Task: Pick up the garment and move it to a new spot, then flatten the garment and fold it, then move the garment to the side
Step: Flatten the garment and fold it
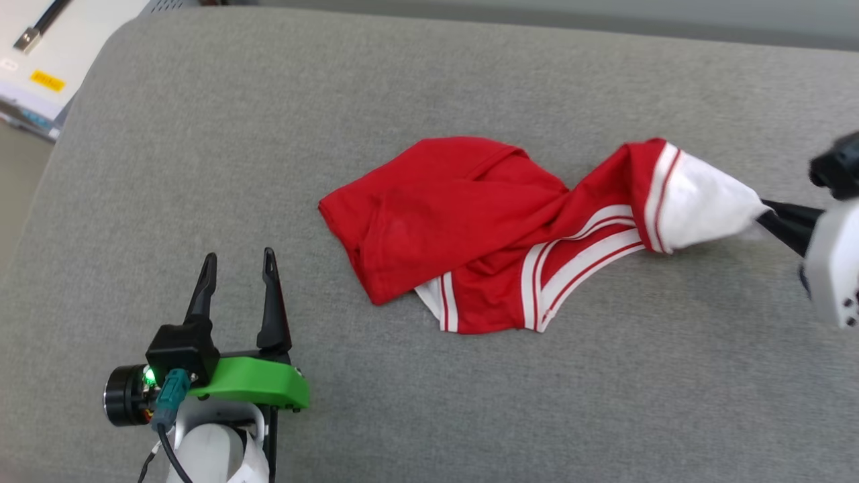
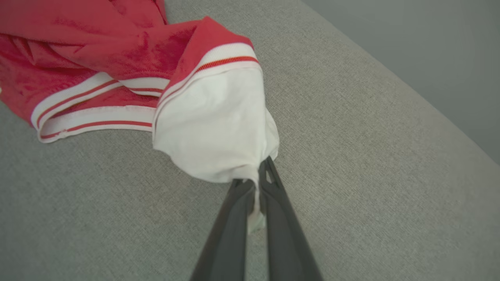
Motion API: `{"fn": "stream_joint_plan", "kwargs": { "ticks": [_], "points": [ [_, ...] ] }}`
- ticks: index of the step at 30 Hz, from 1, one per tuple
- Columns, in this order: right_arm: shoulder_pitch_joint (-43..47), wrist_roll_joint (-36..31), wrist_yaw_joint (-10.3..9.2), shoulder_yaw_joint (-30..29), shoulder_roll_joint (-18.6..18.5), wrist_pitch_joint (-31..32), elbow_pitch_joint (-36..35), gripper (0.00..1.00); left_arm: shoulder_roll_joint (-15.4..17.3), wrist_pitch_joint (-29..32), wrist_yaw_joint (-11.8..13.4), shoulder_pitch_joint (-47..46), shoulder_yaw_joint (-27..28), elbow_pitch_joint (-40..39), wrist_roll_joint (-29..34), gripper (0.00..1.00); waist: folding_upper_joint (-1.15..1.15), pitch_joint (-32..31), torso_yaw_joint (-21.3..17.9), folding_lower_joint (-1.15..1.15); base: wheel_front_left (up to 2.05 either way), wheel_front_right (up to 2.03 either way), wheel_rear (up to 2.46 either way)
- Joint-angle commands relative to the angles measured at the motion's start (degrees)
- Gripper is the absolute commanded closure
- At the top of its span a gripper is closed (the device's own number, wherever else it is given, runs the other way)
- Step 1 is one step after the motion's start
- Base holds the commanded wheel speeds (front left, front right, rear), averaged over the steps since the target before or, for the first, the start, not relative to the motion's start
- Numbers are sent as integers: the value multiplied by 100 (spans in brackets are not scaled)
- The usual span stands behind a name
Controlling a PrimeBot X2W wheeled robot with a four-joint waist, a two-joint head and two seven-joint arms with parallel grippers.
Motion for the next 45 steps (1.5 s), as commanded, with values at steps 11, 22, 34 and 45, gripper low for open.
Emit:
{"fn": "stream_joint_plan", "kwargs": {
  "ticks": [11, 22, 34, 45],
  "points": [
    [1969, 752, -9, -556, -975, -701, -1, 100, -22, -33, -92, 204, 132, 14, 210, 0, 0, -573, -565, 0, 0, 0, 0],
    [3347, 1306, -9, -668, 75, -1084, 1541, 72, -22, -33, -96, 172, 35, 119, 231, 0, 0, -543, -417, 0, 0, 0, 0],
    [3214, 508, -9, -2109, -51, -2316, 1294, 0, -22, -33, -122, 319, 228, 111, 301, 0, 0, -793, -598, 0, 0, 0, 0],
    [3173, -613, -9, -4005, -331, -1930, -431, 0, -23, -33, -123, 298, 189, -43, 277, 0, 0, -708, -473, 0, 0, 0, 0]
  ]
}}
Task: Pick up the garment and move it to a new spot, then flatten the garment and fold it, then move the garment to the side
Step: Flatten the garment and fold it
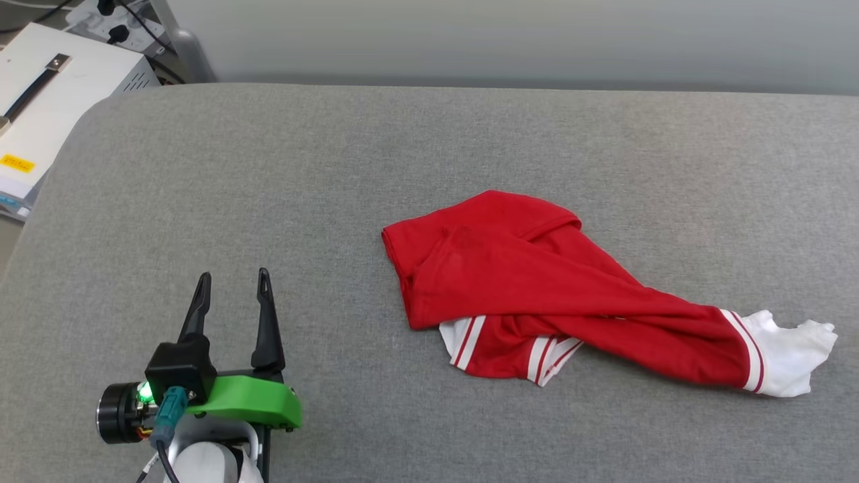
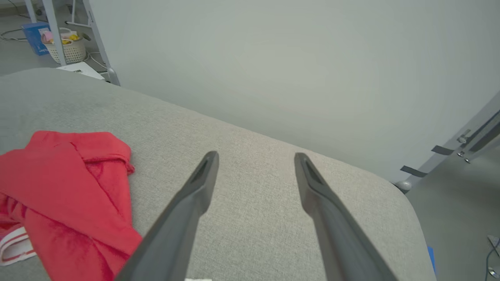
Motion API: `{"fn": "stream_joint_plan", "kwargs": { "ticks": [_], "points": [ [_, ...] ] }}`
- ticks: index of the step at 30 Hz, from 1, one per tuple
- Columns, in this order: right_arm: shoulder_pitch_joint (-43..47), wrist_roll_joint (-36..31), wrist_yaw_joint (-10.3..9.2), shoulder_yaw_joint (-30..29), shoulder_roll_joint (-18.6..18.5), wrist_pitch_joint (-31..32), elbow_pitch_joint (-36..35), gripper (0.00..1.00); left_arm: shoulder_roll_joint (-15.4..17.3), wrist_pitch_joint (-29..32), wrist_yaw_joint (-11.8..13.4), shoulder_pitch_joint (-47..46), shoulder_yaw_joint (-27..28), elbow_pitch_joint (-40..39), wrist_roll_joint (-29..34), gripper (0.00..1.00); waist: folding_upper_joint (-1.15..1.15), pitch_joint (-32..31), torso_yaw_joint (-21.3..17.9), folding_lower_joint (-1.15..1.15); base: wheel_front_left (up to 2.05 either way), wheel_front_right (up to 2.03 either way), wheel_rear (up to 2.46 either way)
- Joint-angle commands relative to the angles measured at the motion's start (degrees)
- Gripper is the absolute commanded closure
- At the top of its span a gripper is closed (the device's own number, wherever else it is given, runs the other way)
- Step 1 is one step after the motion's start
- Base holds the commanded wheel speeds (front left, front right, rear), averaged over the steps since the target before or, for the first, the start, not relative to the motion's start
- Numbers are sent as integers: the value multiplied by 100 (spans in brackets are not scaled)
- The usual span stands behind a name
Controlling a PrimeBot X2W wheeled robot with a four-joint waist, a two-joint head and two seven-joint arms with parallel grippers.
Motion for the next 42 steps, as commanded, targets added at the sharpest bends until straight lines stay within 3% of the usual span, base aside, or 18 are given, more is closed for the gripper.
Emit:
{"fn": "stream_joint_plan", "kwargs": {
  "ticks": [1, 7, 11, 18, 23, 31, 36, 37, 42],
  "points": [
    [-139, -105, -9, -144, 54, 184, -246, 0, -18, -33, -6, -7, -15, -35, -1, 0, 0, 88, 73, 0, 0, 0, 0],
    [-927, -575, -9, -221, 336, 1438, -1235, 0, -18, -33, 36, -174, -131, -113, -71, 0, 0, 382, 254, 0, 0, 0, 0],
    [-1721, -639, -9, 387, 585, 2702, -1461, 0, -18, -33, 62, -355, -263, -158, -132, 0, 0, 633, 422, 0, 0, 0, 0],
    [-3160, -340, -9, 1757, 1090, 4708, -961, 0, -18, -33, 131, -719, -569, -236, -279, 0, 0, 1086, 771, 0, 0, 0, 0],
    [-3841, -266, -9, 2755, 1411, 5237, -603, 0, -18, -33, 223, -930, -749, -264, -414, 0, 0, 1374, 979, 0, 0, 0, 0],
    [-4348, -270, -9, 4094, 1829, 5008, 627, 0, -18, -33, 376, -1162, -992, -289, -633, 0, 0, 1778, 1211, 0, 0, 0, 0],
    [-4131, -234, -9, 4451, 1888, 4987, 990, 0, -18, -33, 419, -1189, -1049, -247, -651, 0, 0, 1813, 1241, 0, 0, 0, 0],
    [-4113, -233, -9, 4467, 1902, 4837, 961, 98, -18, -33, 424, -1186, -1048, -234, -645, 0, 0, 1795, 1229, 0, 0, 0, 0],
    [-4201, -15, -9, 4480, 1839, 3813, 759, 100, -18, -33, 417, -1103, -961, -159, -589, 0, 0, 1548, 1086, 0, 0, 0, 0]
  ]
}}
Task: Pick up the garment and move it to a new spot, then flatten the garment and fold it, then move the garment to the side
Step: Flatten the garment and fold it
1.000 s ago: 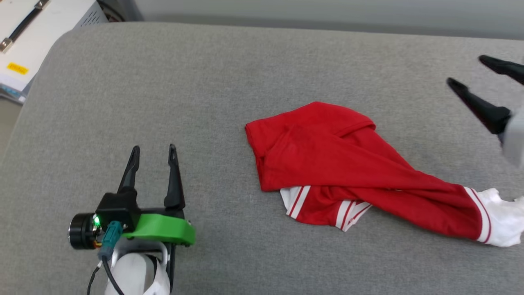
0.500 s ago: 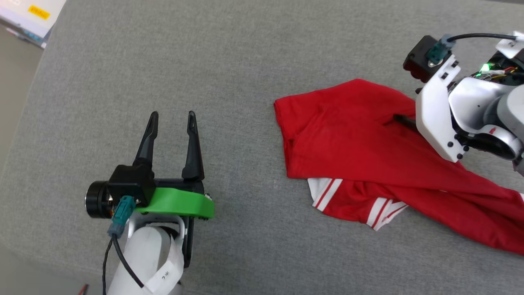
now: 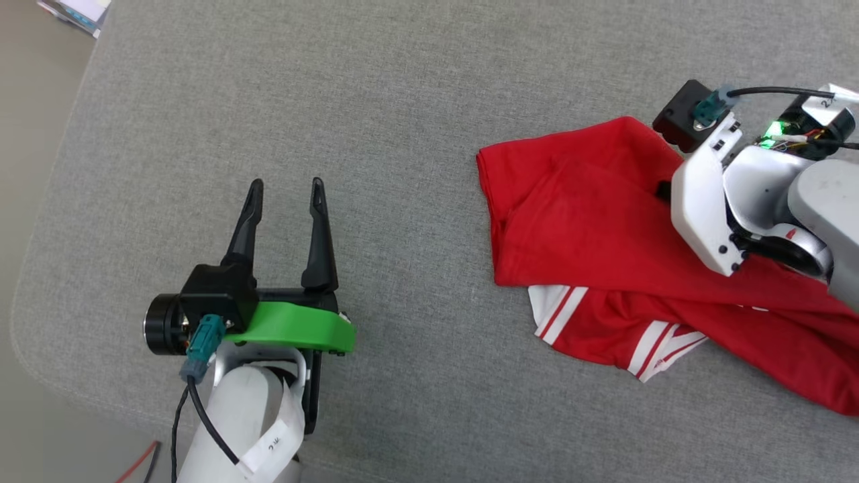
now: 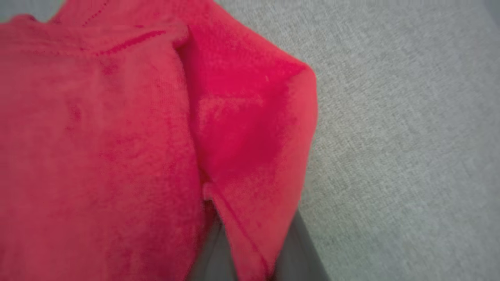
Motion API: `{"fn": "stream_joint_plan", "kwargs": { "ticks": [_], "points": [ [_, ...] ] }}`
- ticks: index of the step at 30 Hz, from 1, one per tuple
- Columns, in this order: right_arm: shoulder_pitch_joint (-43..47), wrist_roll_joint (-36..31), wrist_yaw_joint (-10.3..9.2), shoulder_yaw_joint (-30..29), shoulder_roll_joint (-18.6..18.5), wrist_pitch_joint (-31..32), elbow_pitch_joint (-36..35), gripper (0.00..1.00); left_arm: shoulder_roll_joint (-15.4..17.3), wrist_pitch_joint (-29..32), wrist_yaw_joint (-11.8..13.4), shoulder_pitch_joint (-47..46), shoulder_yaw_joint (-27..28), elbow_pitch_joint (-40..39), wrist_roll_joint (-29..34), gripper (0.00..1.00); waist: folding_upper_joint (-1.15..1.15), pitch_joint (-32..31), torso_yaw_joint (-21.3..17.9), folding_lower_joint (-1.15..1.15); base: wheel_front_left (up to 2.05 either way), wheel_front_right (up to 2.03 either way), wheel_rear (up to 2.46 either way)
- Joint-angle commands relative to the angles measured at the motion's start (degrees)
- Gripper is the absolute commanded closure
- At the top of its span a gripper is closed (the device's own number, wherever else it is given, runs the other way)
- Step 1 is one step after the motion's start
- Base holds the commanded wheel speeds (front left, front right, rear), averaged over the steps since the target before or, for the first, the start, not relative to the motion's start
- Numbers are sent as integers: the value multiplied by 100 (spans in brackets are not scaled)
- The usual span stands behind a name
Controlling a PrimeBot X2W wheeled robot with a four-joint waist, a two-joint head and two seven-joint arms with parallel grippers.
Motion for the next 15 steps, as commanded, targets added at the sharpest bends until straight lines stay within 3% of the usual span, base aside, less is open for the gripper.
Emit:
{"fn": "stream_joint_plan", "kwargs": {
  "ticks": [1, 9, 15],
  "points": [
    [146, 150, -4, 56, -39, -318, -50, 100, -13, -33, 19, 11, 46, 27, 63, 0, 0, -239, -168, 0, 0, 0, 0],
    [276, 938, -4, -591, -681, -1764, -490, 100, -13, -33, -54, 295, 291, 41, 219, 0, 0, -642, -557, 0, 0, 0, 0],
    [845, 1651, -4, -1192, -1237, -2454, -74, 100, -13, -33, -105, 349, 280, 48, 246, 0, 0, -676, -646, 0, 0, 0, 0]
  ]
}}
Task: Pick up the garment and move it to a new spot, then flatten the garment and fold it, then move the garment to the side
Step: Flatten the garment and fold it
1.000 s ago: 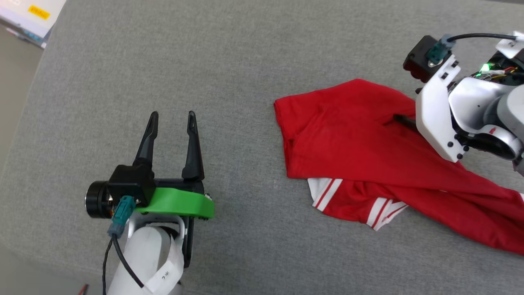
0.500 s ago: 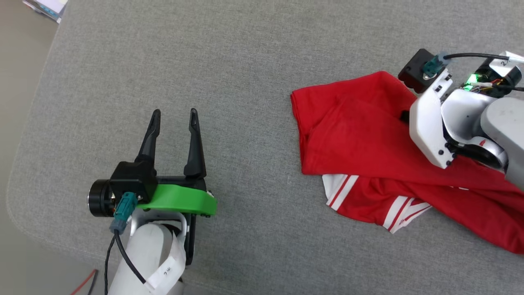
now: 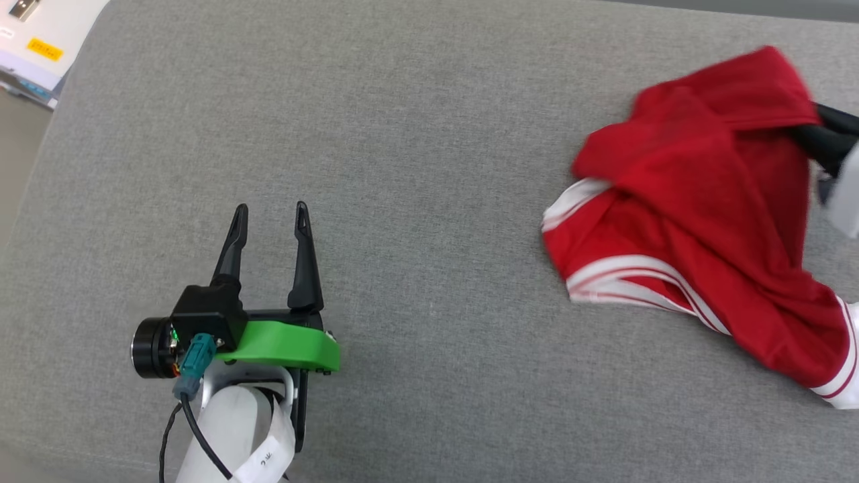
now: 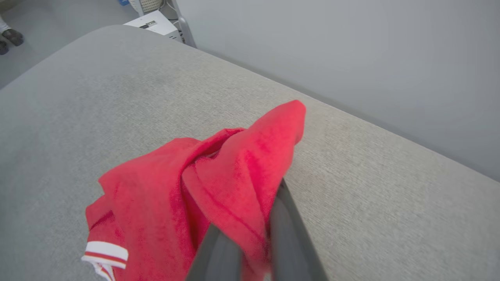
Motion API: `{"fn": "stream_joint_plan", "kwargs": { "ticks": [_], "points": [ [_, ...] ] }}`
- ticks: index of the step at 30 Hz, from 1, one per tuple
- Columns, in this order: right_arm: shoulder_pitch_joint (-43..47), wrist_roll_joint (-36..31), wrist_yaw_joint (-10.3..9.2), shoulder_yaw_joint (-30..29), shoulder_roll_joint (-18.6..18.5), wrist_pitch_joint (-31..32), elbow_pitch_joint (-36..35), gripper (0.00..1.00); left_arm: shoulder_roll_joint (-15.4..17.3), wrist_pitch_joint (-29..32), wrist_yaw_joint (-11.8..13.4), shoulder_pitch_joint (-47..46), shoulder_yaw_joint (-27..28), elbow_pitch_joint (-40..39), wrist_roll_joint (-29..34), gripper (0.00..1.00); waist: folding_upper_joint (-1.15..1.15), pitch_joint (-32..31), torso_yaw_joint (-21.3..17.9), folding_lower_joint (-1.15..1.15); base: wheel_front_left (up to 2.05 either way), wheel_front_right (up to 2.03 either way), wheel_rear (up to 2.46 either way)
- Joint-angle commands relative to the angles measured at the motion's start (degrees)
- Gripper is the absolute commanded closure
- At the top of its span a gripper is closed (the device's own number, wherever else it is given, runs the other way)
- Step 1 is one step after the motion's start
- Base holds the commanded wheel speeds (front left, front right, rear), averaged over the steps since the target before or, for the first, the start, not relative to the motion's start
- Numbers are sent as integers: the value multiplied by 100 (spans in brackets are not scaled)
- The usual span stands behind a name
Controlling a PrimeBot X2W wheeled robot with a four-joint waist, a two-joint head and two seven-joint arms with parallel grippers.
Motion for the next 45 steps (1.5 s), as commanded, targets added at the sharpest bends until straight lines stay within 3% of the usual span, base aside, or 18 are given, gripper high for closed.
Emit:
{"fn": "stream_joint_plan", "kwargs": {
  "ticks": [1, 6, 12, 13, 14, 19, 23, 25, 26, 31, 36, 41, 45],
  "points": [
    [236, 180, -4, -69, -84, -77, 172, 100, -13, -33, -34, 58, 4, 12, 42, 0, 0, -59, -69, 0, 0, 0, 0],
    [902, 415, -4, -103, -186, -194, 1194, 100, -13, -33, -61, 58, -10, 62, 40, 0, 0, -28, -58, 0, 0, 0, 0],
    [1429, 669, -4, -24, 283, -145, 2074, 99, -13, -33, -80, 88, 13, 157, 75, 0, 0, -101, -88, 0, 0, 0, 0],
    [1448, 677, -4, -60, 366, -275, 2148, 53, -13, -33, -99, 99, 30, 179, 100, 0, 0, -146, -107, 0, 0, 0, 0],
    [1453, 690, -4, -116, 428, -429, 2192, 0, -13, -33, -112, 105, 46, 193, 121, 0, 0, -196, -128, 0, 0, 0, 0],
    [1466, 297, -4, -323, 537, -1490, 2280, 0, 3, -33, -249, 199, 223, 230, 252, 0, 0, -527, -313, 0, 0, 0, 0],
    [1454, -323, -4, -775, 734, -1764, 2294, 0, 109, -33, -401, 177, 402, 199, 305, 0, 0, -716, -553, 0, 0, 0, 0],
    [1457, -809, -4, -1445, 882, -1772, 2119, 0, 186, -33, -520, 84, 448, 200, 323, 0, 0, -766, -678, 0, 0, 0, 0],
    [1678, -1419, -4, -2267, 1105, -1774, 1831, 0, 265, -33, -656, -53, 448, 214, 326, 0, 0, -811, -794, 0, 0, 0, 0],
    [2811, -2895, -4, -4107, 1927, -1776, 758, 0, 506, -33, -913, -558, 262, 507, 306, 0, 0, -881, -1007, 0, 0, 0, 0],
    [3936, -3929, -4, -5151, 2764, -1776, -356, 0, 785, 295, -1050, -1394, -221, 953, 92, 0, 0, -847, -1174, 0, 0, 0, 0],
    [4518, -4389, -4, -5398, 3203, -1777, -975, 0, 1082, 1107, -1072, -2426, -1155, 1232, -575, 0, 0, -697, -1352, 0, 0, 0, 0],
    [4679, -4569, -4, -5486, 3456, -1777, -1254, 0, 1407, 2159, -1074, -3350, -2080, 1389, -1270, 0, 0, -503, -1552, 0, 0, 0, 0]
  ]
}}
